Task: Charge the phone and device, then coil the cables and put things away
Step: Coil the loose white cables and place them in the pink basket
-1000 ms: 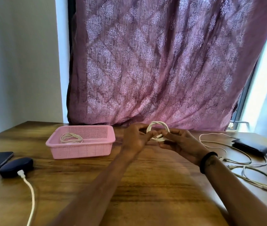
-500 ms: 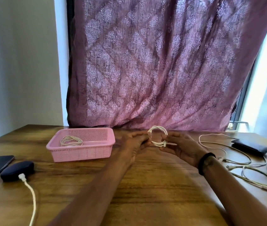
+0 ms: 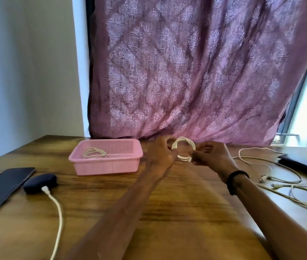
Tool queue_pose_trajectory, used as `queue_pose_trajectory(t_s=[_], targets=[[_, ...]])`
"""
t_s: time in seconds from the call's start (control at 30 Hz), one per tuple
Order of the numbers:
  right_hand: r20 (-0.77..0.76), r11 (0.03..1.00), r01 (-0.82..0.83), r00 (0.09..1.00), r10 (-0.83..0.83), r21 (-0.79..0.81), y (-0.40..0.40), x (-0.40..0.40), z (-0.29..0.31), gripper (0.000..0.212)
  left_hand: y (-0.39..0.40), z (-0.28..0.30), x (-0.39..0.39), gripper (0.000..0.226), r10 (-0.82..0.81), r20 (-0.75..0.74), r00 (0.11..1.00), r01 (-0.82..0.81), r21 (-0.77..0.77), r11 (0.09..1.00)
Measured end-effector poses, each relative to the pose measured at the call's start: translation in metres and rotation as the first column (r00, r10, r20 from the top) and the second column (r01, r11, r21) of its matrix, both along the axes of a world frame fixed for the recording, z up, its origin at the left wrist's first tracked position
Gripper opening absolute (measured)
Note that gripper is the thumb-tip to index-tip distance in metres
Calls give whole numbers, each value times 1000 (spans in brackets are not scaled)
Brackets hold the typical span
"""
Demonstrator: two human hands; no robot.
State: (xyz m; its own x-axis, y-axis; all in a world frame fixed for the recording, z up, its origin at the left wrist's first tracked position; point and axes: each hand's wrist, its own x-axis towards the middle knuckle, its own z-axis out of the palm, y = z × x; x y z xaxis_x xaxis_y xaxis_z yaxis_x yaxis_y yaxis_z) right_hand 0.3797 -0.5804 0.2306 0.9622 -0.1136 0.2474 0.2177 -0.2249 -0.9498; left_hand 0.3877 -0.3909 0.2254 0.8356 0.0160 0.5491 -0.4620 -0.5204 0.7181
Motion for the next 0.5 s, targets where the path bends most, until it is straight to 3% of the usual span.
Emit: queue_pose_trajectory(t_s=[0.13,0.27,0.4,0.5], targets=[[6,996,-57,998,57,74,32,-5,12,31,31,19,-15,42,60,88,994,-71,128,989],[28,992,-125,992,125,-28,94,7,39,16,89,49,-6,39,209,59,976,-217,248,944],[35,940,-125,989,143,-317,159,31,56,19,149,65,0,33,344,-94,934,-280,403,871],[-24,782,-117,991,130,-612,193,48,50,30,169,56,2,25,390,-259,884,-238,470,850]])
